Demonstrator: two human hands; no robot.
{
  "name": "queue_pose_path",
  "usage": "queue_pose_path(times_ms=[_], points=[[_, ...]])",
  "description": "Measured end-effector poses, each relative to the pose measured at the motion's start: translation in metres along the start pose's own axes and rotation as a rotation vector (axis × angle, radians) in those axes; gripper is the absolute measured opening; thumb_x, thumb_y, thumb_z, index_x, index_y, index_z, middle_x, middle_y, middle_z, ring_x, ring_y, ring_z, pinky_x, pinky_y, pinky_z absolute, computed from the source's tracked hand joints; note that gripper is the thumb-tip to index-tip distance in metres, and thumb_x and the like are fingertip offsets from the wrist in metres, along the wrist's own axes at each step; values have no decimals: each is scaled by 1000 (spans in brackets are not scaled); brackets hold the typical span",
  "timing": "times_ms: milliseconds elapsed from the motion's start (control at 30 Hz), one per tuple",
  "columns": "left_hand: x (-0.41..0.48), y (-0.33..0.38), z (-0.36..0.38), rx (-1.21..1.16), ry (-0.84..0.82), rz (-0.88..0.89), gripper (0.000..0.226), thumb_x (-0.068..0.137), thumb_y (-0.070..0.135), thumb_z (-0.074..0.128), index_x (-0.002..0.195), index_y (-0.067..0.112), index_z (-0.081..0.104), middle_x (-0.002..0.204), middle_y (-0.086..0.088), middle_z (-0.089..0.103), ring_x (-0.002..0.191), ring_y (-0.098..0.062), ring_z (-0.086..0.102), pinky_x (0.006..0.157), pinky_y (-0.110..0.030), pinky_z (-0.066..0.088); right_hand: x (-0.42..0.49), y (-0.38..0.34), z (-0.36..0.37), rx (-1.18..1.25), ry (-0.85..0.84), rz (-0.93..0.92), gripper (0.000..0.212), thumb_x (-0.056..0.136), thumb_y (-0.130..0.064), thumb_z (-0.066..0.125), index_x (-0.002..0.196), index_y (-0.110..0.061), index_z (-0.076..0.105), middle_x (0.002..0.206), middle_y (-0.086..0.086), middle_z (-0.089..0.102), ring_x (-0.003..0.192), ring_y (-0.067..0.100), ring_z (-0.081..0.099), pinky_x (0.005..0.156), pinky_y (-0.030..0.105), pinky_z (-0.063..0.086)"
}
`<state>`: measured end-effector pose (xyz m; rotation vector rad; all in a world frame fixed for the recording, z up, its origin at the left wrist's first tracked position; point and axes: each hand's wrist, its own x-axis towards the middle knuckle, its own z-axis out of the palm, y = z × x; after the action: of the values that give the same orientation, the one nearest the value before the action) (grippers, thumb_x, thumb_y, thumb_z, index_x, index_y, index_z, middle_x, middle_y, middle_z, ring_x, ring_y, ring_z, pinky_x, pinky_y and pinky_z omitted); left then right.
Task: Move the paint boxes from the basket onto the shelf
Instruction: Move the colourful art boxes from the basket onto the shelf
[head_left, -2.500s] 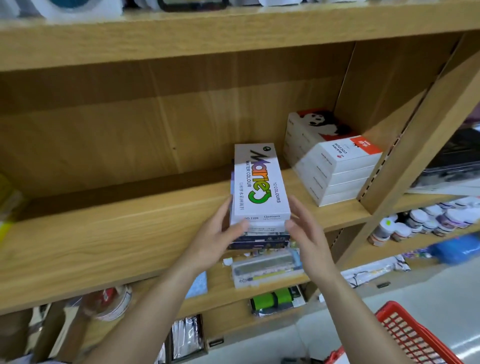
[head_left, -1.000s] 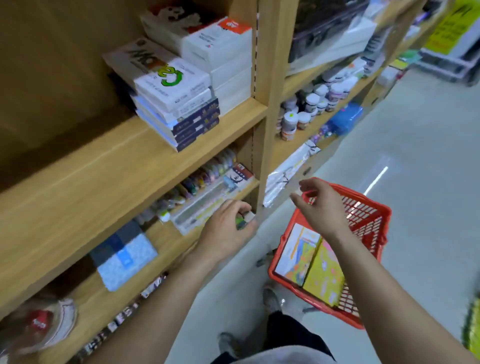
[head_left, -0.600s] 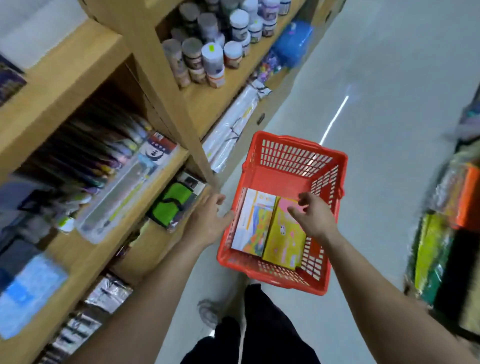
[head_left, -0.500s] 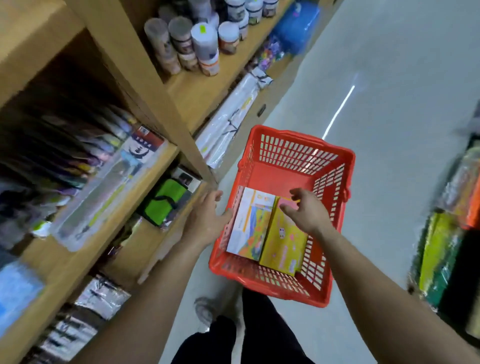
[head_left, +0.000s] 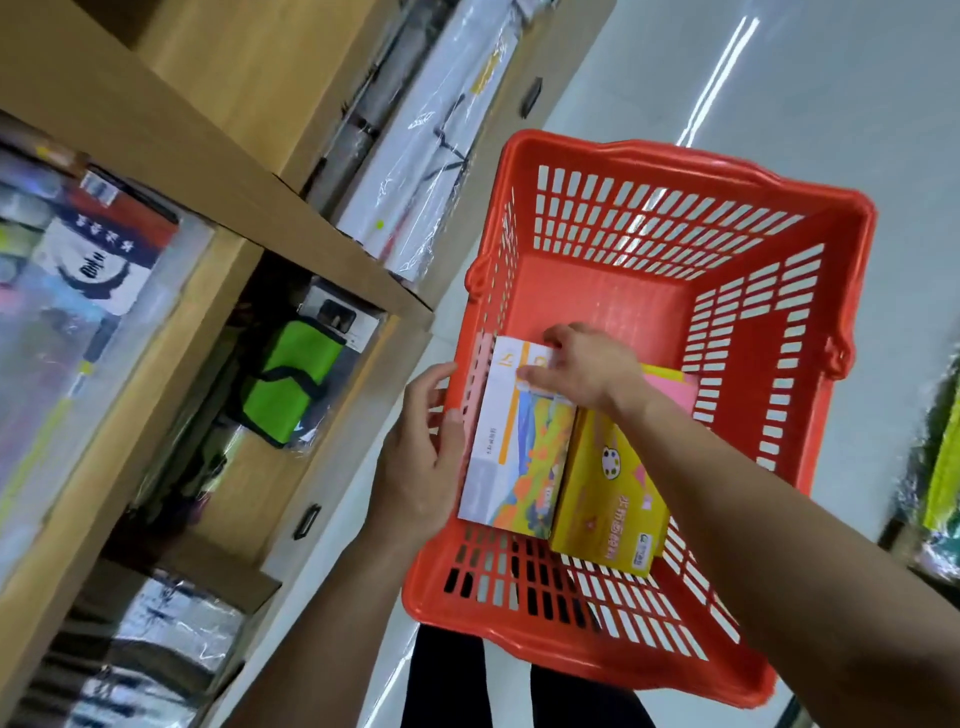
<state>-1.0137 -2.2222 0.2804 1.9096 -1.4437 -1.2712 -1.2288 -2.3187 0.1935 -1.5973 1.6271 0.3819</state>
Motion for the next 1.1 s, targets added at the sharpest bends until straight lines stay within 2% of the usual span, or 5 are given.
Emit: queue_pose_path(times_ms=[333, 667, 833, 1000, 1100], points=[[3, -14, 8, 18, -14, -77, 30, 99, 48, 39, 128, 49, 42, 116, 14, 69, 107, 12, 59, 69, -1, 47, 28, -2, -9, -15, -270, -25, 76, 79, -77, 70, 141, -33, 60, 129, -4, 74, 120, 24, 67, 92, 34, 46], [4, -16, 10, 38, 12, -73, 30, 99, 45, 41, 127, 39, 51, 103, 21, 67, 96, 16, 61, 65, -1, 44, 1, -7, -16, -56, -106, -173, 78, 68, -78, 77, 127, -28, 67, 114, -1, 70, 109, 27, 67, 100, 42, 50], [4, -14, 9, 64, -1, -77, 25, 99, 50, 38, 122, 46, 47, 113, 8, 73, 94, -6, 71, 68, -16, 54, -20, -10, -19, 96, -138, -174, 92, 70, -64, 87, 140, -14, 54, 115, 1, 64, 101, 25, 60, 81, 34, 45], [2, -11, 6, 74, 1, -95, 32, 95, 60, 32, 111, 43, 53, 99, 18, 69, 91, 2, 68, 69, -14, 52, -50, -21, -34, 183, -67, -224, 90, 64, -52, 97, 135, -12, 58, 100, 1, 66, 90, 25, 61, 72, 33, 43], [-2, -8, 4, 69, -35, -143, 44, 96, 62, 31, 111, 31, 58, 102, 8, 73, 93, -10, 70, 77, -39, 58, -80, -19, -57, 249, -13, -249, 90, 63, -44, 100, 137, -13, 59, 104, 3, 72, 93, 26, 68, 79, 34, 53]])
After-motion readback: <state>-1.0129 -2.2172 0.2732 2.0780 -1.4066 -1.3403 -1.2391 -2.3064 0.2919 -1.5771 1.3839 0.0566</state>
